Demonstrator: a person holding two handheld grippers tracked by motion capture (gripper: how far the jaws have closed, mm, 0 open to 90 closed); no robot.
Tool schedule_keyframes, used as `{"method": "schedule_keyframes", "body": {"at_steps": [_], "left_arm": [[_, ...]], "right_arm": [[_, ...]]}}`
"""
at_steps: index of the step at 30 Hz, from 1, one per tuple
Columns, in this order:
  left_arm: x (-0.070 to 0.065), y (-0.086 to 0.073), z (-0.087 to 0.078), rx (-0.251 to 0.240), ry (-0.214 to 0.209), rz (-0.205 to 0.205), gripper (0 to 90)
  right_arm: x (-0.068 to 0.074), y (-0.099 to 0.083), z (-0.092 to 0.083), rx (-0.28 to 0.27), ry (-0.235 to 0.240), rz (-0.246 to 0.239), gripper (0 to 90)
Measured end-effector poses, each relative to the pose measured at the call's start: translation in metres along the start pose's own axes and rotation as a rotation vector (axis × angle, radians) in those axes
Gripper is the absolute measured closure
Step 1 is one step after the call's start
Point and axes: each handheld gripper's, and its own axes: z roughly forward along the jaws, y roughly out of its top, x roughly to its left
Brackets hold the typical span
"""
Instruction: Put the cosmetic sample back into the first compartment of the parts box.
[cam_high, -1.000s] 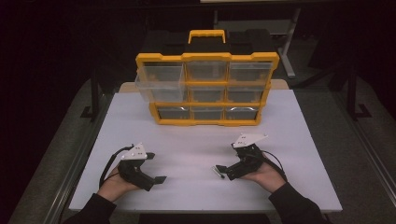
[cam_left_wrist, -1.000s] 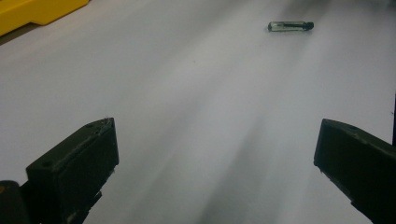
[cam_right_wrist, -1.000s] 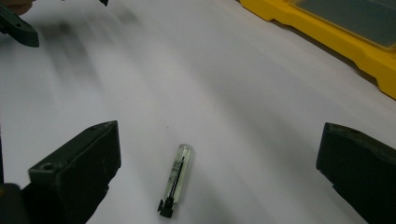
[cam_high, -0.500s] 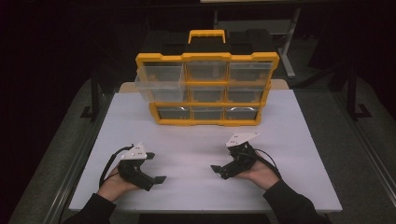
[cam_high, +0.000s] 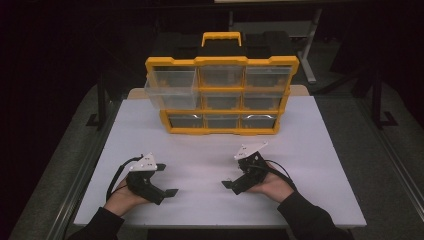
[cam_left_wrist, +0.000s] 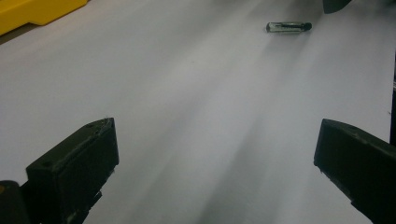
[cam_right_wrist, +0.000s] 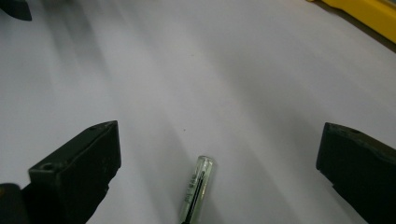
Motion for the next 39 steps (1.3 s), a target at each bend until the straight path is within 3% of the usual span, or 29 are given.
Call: {"method": "schedule_keyframes", "body": {"at_steps": [16,23,39], "left_arm": [[0.000,0.000,0.000,0.000,-0.002,-0.002,0.0],[0.000,0.000,0.000,0.000,-0.003,-0.003,0.0],[0.000,0.000,0.000,-0.002,-0.001,-0.001,0.0]], "right_arm": [[0.004,-0.003,0.009,0.098,0.005,-0.025,0.0],[0.005,-0.004,0.011,0.129,-0.001,-0.031,4.7],[0.005,-0.004,0.009,0.163,0.027,-0.039,35.8]]}}
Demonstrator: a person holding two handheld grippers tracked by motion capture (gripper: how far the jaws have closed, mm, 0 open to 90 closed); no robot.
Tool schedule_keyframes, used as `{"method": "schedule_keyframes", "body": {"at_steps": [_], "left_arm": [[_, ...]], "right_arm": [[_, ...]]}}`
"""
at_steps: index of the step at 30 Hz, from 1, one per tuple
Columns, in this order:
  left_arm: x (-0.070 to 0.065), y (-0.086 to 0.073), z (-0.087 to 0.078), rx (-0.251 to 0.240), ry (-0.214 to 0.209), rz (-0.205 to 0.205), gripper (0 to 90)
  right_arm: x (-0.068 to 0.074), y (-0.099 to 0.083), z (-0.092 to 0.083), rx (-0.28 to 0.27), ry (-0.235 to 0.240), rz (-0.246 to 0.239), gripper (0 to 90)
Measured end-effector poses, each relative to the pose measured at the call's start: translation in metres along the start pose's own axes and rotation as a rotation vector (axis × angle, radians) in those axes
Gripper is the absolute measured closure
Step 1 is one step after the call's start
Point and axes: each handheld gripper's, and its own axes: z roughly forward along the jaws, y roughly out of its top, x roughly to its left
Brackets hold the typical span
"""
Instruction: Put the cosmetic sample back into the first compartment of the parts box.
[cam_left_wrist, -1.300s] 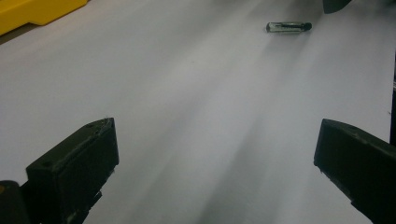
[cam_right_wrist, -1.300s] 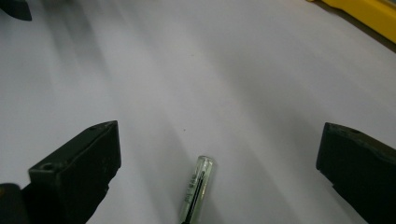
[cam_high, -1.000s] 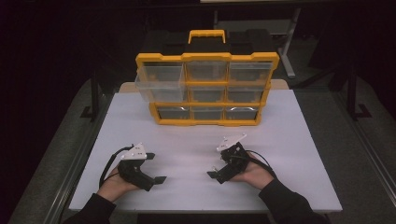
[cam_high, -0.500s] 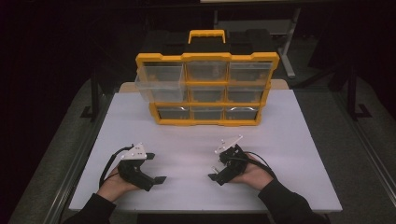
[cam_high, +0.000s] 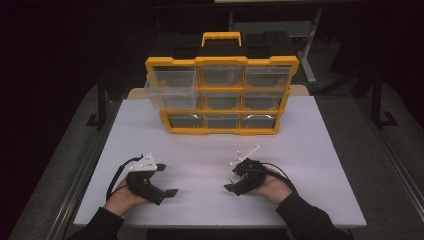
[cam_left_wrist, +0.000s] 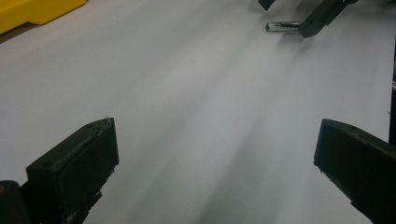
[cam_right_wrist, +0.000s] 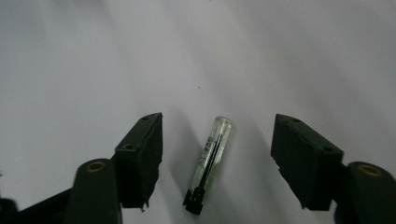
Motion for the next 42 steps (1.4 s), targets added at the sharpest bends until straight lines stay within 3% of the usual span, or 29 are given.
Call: {"method": "schedule_keyframes", "body": {"at_steps": [5,16,25,42], "left_arm": [[0.0003,0.0000,-0.0002,0.003,-0.006,-0.006,0.0],[-0.0001,0.0000,0.0002,0.008,-0.014,-0.008,0.0],[-0.0005,-0.0002,0.0006,0.008,-0.013,0.000,0.0],[-0.0007,-0.0001,0.0007,0.006,-0.014,0.001,0.0]], "right_arm": [[0.0005,-0.0004,0.0004,0.012,0.013,-0.011,47.2],[0.0006,-0.0006,0.0005,0.021,0.008,-0.021,62.2],[0.0013,-0.0008,0.0013,0.032,0.007,-0.029,70.3],[0.0015,-0.0008,0.0010,0.039,-0.005,-0.030,75.8]]}}
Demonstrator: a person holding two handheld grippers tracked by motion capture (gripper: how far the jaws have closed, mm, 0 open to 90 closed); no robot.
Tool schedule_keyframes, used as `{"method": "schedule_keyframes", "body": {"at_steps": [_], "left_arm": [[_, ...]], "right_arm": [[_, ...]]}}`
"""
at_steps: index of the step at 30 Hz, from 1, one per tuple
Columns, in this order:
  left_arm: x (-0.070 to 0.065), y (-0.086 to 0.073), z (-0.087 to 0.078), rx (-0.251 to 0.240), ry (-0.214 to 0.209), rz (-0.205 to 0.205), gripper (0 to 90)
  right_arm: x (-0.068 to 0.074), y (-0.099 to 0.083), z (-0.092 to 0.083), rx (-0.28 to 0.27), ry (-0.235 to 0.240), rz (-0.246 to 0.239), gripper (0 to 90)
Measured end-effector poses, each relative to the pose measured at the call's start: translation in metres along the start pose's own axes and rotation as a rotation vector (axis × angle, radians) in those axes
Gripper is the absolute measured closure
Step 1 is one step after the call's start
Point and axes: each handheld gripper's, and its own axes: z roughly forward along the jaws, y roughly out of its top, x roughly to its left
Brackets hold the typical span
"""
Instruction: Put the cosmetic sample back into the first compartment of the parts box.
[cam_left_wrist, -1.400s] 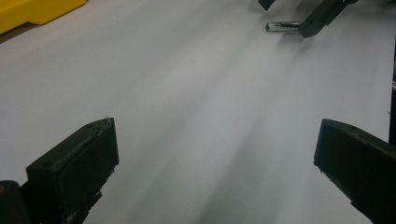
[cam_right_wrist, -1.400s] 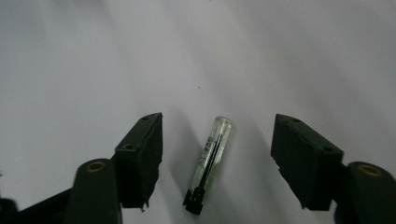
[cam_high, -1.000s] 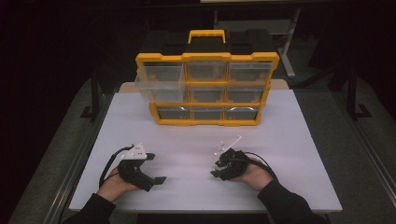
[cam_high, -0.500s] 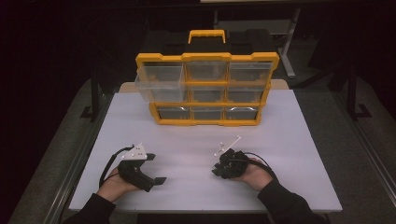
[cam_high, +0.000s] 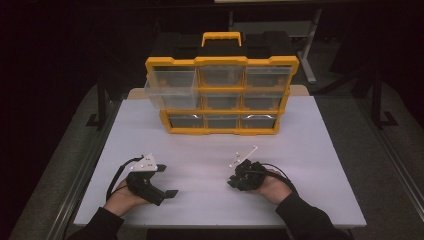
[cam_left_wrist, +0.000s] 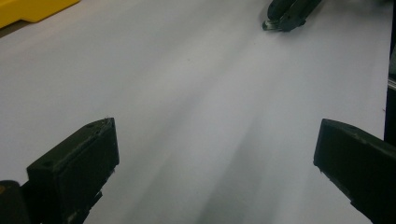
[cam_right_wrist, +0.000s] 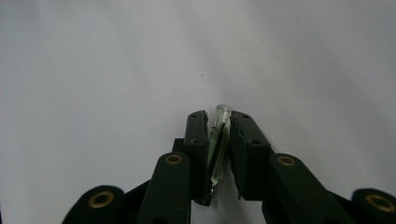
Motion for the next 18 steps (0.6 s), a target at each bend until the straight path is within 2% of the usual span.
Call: {"method": "schedule_keyframes", "body": {"at_steps": [6,18], "left_arm": [[-0.0003,0.0000,-0.0004,-0.002,0.002,0.002,0.0],[-0.0007,-0.0001,-0.0006,-0.001,0.004,0.005,0.0]], "right_arm": [[0.0003,0.0001,0.0000,0.002,-0.010,0.001,78.7],[0.0001,0.0003,-0.0010,-0.003,-0.012,0.002,78.9]]}}
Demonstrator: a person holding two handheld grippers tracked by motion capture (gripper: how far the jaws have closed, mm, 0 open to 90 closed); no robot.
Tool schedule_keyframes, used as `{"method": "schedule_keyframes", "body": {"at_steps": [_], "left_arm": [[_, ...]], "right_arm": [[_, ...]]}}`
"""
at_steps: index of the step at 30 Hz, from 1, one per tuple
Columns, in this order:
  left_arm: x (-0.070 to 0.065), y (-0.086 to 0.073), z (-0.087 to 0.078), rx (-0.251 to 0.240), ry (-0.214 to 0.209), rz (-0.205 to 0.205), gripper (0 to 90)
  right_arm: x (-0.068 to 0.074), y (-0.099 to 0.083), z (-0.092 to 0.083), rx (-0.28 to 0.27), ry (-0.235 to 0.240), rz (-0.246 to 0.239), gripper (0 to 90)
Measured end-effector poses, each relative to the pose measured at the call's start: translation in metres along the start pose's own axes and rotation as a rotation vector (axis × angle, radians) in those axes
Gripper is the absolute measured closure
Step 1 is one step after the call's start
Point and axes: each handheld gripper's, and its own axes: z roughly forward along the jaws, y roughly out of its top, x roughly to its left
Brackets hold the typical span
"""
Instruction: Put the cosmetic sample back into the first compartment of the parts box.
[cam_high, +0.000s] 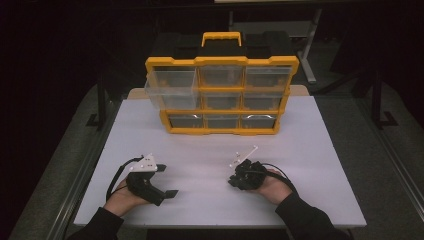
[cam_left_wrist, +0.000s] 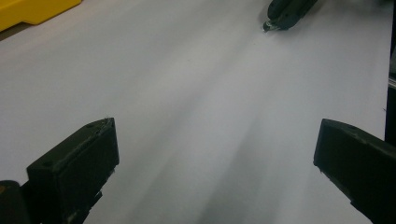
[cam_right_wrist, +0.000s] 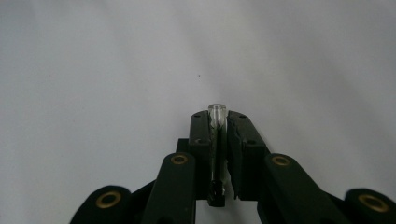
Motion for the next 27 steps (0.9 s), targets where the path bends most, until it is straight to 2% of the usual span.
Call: {"method": "schedule_keyframes", "body": {"at_steps": [8,27], "left_arm": [[0.000,0.000,0.000,0.001,0.001,0.004,0.0],[0.001,-0.001,0.000,0.004,-0.004,0.005,0.0]], "right_arm": [[-0.003,0.000,-0.005,-0.006,0.012,0.013,78.9],[-0.017,0.009,-0.031,-0.041,0.014,0.035,78.9]]}}
